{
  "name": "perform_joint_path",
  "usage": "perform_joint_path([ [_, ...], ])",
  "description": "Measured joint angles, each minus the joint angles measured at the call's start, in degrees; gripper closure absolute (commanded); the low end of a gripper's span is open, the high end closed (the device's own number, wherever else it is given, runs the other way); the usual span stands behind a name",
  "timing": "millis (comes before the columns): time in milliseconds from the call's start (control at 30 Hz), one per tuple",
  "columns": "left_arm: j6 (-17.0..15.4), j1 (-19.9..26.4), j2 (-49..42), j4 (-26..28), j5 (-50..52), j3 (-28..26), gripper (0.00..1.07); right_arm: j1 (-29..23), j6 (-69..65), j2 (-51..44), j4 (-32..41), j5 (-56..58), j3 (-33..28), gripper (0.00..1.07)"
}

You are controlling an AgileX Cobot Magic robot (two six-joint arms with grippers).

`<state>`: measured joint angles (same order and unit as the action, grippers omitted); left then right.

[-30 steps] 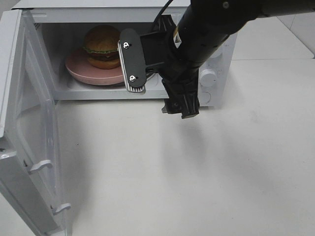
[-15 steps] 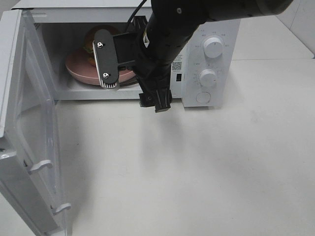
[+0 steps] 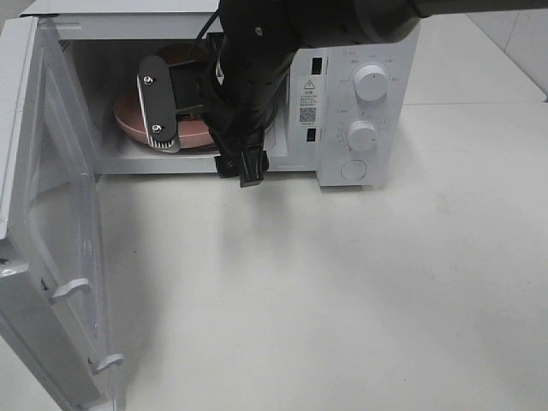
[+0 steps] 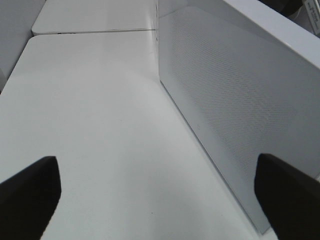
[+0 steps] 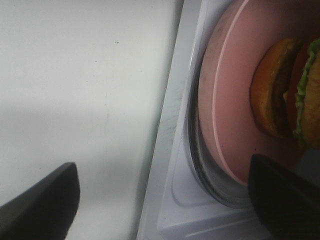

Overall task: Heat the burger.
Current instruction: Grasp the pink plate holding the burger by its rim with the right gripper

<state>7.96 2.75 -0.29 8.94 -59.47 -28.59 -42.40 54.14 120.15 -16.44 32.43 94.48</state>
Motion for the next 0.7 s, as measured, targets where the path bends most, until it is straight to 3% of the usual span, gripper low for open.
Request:
perform_joint_path([
  [367,0.0,0.0,0.0,0.0,0.0,0.0,0.09,0.0,-1.5,7.9,-1.0,0.7,10.5,0.23],
  [700,0.0,0.0,0.0,0.0,0.0,0.0,0.09,0.6,-1.9,12.8,-1.1,0.8,15.2,0.25],
])
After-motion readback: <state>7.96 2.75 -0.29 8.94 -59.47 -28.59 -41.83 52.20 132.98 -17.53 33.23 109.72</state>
